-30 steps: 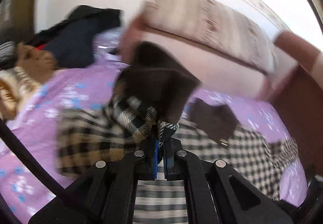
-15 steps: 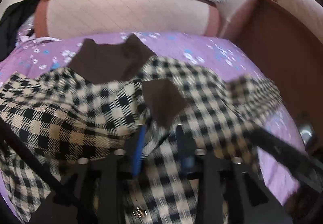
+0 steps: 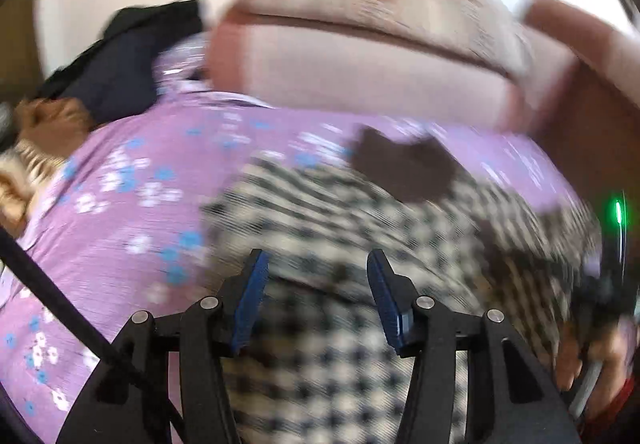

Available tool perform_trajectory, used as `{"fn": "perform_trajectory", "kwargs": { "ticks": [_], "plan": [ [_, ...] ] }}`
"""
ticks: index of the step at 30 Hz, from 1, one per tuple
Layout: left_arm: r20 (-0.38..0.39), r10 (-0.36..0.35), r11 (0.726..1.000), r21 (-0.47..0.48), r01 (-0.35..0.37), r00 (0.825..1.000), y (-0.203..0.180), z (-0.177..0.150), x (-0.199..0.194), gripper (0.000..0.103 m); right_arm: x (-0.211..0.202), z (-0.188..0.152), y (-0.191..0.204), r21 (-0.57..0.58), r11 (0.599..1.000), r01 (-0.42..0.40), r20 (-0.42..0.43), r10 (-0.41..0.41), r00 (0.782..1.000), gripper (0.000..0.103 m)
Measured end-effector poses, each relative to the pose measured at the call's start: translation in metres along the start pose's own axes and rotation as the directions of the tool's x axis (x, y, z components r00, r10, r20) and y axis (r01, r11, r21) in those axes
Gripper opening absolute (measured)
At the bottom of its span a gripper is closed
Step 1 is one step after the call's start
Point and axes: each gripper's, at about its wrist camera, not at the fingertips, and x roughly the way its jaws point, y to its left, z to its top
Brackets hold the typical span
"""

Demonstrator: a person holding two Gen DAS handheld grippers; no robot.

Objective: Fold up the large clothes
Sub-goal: 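Carry the sleeve cuff across the shirt front with the left gripper and release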

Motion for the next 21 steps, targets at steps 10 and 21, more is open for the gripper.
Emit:
{"fn": "perform_trajectory", "kwargs": {
  "ticks": [10, 21],
  "plan": [
    [-0.065, 0.171, 0.984, -0.031, -0.173, 0.983, 0.036, 0.006, 0.047, 0.051, 0.003, 0.002, 0.024, -0.130, 0.984, 0.126, 0.017, -0.124, 0.992, 0.006],
    [-0.129, 0.209, 0.978, 0.027, -0.207, 0.969, 0.026, -0.040, 0.057, 0.054, -0.029, -0.001, -0.018, -0.027, 0.943, 0.331, 0.079, -0.328, 0.941, 0.003]
  ]
}}
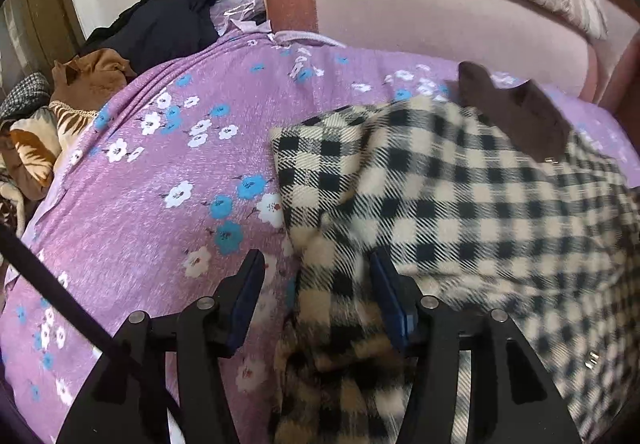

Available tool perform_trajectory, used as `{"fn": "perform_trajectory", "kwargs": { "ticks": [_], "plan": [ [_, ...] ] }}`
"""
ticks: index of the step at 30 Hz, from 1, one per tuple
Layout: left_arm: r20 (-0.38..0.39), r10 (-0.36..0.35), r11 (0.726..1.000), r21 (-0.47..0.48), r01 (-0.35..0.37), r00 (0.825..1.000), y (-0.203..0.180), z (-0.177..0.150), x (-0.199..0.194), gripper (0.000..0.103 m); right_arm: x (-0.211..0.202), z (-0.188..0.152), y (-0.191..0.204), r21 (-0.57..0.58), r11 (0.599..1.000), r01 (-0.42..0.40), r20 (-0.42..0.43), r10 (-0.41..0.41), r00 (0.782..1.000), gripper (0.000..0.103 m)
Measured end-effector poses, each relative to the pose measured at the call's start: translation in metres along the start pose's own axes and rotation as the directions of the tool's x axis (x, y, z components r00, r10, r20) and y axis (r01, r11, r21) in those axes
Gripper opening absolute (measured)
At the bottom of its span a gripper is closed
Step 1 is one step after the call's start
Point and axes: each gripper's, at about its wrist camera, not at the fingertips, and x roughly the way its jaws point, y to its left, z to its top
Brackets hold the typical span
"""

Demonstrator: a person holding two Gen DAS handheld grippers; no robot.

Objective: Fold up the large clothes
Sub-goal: 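Carry the sleeve cuff across the shirt front with the left gripper and release, then move the right gripper to the other sleeve of the shirt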

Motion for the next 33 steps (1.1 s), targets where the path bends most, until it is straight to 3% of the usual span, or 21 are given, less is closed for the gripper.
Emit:
{"fn": "perform_trajectory", "kwargs": {
  "ticks": [2, 6, 14, 19, 22, 33],
  "plan": [
    [0.015, -0.022, 1.000, -0.015, 0.022, 1.000, 0.004, -0.007, -0.019, 0.054, -0.021, -0.006, 0.001, -0.013, 0.999, -0.040, 0.023, 0.040, 0.999, 0.006],
    [0.043, -0.029, 0.999, -0.022, 0.030, 0.999, 0.007, -0.033, -0.067, 0.061, -0.058, -0.019, 0.015, -0.027, 0.992, -0.126, 0.027, 0.127, 0.992, 0.027],
    [0.085, -0.088, 0.993, -0.077, 0.094, 0.993, 0.014, -0.086, -0.140, 0.067, -0.117, -0.092, 0.052, -0.109, 0.965, -0.237, -0.054, 0.233, 0.971, 0.034],
    [0.122, -0.069, 0.993, -0.083, 0.079, 0.990, 0.014, -0.105, -0.159, 0.068, -0.147, -0.141, 0.051, -0.192, 0.967, -0.169, 0.019, 0.175, 0.984, 0.043],
    [0.130, -0.058, 0.995, -0.071, 0.067, 0.990, 0.013, -0.110, -0.159, 0.069, -0.152, -0.153, 0.048, -0.214, 0.971, -0.111, 0.071, 0.128, 0.989, 0.045],
    [0.113, -0.044, 0.999, 0.001, 0.044, 0.993, -0.006, -0.119, -0.150, 0.070, -0.129, -0.150, 0.043, -0.197, 0.977, -0.078, 0.053, 0.090, 0.995, 0.047]
  ]
}}
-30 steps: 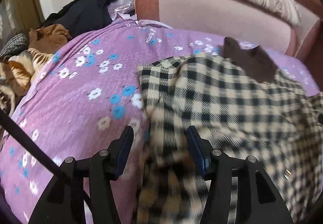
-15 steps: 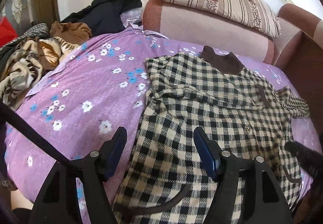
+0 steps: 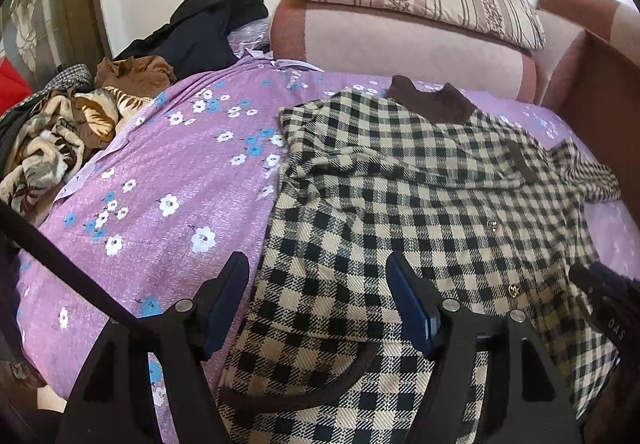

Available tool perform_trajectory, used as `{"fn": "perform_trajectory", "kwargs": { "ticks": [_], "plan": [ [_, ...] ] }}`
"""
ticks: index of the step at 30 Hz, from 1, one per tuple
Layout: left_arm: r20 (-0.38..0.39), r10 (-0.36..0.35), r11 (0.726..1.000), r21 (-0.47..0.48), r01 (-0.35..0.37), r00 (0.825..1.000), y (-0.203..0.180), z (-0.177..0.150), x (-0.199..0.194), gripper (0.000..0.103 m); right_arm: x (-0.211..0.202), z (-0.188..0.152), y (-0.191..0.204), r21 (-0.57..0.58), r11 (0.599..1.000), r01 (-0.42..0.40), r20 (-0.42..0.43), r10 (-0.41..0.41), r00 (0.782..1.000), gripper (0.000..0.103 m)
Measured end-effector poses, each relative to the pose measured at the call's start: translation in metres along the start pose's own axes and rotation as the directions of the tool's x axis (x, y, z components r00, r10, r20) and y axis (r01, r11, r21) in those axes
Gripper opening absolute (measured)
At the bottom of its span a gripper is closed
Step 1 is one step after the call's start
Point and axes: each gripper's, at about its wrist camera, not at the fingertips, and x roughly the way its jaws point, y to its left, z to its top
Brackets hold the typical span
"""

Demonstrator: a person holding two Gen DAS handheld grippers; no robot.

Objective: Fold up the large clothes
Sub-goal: 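Move the right gripper to the other sleeve of the shirt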

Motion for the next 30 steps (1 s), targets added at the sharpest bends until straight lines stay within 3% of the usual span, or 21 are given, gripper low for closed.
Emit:
{"fn": "perform_trajectory", "kwargs": {
  "ticks": [15, 20, 24, 27, 28, 30],
  "plan": [
    [-0.066, -0.026, 0.999, -0.027, 0.024, 0.998, -0.004, 0.002, 0.022, 0.071, 0.017, 0.042, -0.055, 0.078, 0.991, 0.109, 0.016, -0.111, 0.994, 0.050],
    [-0.094, -0.035, 0.998, -0.049, 0.031, 0.995, 0.002, 0.002, 0.033, 0.071, 0.040, 0.068, -0.109, 0.186, 0.971, 0.149, -0.025, -0.147, 0.989, 0.053],
    [-0.113, -0.046, 0.997, -0.069, 0.039, 0.993, 0.005, 0.000, 0.040, 0.071, 0.073, 0.078, -0.181, 0.396, 0.902, 0.170, -0.121, -0.133, 0.984, 0.053],
    [-0.121, -0.047, 0.996, -0.077, 0.038, 0.991, 0.005, -0.001, 0.045, 0.071, 0.090, 0.077, -0.240, 0.560, 0.807, 0.186, -0.155, -0.118, 0.981, 0.053],
    [-0.124, -0.048, 0.996, -0.078, 0.038, 0.991, 0.005, -0.001, 0.046, 0.071, 0.093, 0.074, -0.261, 0.618, 0.765, 0.180, -0.155, -0.105, 0.982, 0.053],
    [-0.129, -0.049, 0.996, -0.081, 0.039, 0.990, 0.005, -0.002, 0.049, 0.071, 0.092, 0.074, -0.284, 0.680, 0.719, 0.142, -0.121, -0.081, 0.989, 0.053]
  ]
}}
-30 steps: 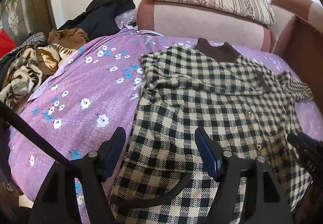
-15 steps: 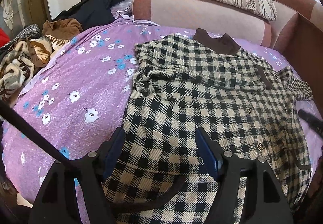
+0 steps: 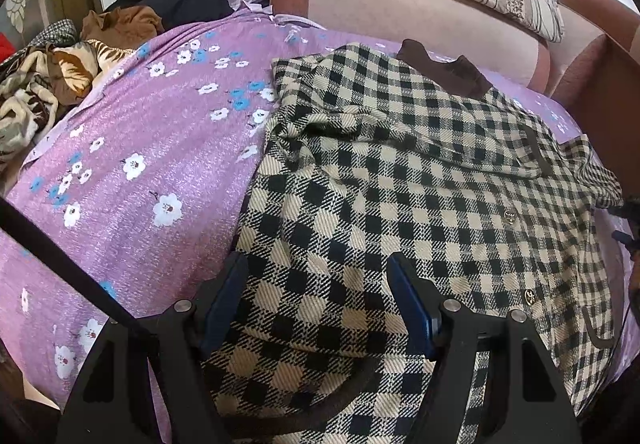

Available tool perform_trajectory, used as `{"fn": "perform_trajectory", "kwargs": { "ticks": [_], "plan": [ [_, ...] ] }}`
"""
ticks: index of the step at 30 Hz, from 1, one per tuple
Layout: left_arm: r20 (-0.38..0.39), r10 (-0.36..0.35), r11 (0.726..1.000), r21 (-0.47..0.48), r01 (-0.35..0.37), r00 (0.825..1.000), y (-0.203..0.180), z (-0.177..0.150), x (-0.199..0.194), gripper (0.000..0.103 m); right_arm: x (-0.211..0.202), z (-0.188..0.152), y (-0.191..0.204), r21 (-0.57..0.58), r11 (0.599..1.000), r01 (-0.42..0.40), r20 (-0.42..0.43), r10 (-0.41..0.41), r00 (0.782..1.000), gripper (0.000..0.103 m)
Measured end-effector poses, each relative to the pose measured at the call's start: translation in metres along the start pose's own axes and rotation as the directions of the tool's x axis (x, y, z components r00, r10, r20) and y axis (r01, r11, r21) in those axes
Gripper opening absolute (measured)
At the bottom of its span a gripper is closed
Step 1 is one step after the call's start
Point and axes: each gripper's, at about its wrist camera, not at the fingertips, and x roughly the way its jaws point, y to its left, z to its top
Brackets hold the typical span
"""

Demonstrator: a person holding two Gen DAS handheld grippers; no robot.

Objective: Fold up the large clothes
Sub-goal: 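Move the right gripper to the other sleeve of the shirt, then grasp the brown cuff of the other sleeve with the right gripper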

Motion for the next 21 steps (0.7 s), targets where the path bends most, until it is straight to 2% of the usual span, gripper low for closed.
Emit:
{"fn": "perform_trajectory", "kwargs": {
  "ticks": [5, 10, 14, 17, 21],
  "plan": [
    [-0.017, 0.004, 1.000, 0.004, -0.004, 1.000, -0.002, -0.002, 0.010, 0.071, 0.003, 0.036, -0.028, 0.078, 0.997, 0.007, 0.046, -0.010, 0.999, 0.053],
    [-0.008, 0.016, 1.000, 0.018, -0.016, 1.000, -0.005, -0.005, 0.017, 0.071, 0.009, 0.075, -0.069, 0.212, 0.972, -0.100, 0.079, 0.084, 0.993, 0.053],
    [0.014, 0.025, 0.999, 0.033, -0.026, 1.000, -0.007, -0.006, 0.018, 0.073, 0.018, 0.098, -0.086, 0.258, 0.956, -0.137, 0.109, 0.112, 0.988, 0.053],
    [0.030, 0.042, 0.998, 0.053, -0.043, 0.999, -0.010, -0.008, 0.021, 0.073, 0.025, 0.114, -0.092, 0.265, 0.950, -0.165, 0.127, 0.135, 0.983, 0.053],
    [0.043, 0.059, 0.996, 0.068, -0.062, 0.997, -0.012, -0.008, 0.026, 0.075, 0.037, 0.131, -0.086, 0.231, 0.961, -0.154, 0.144, 0.123, 0.982, 0.054]
  ]
}}
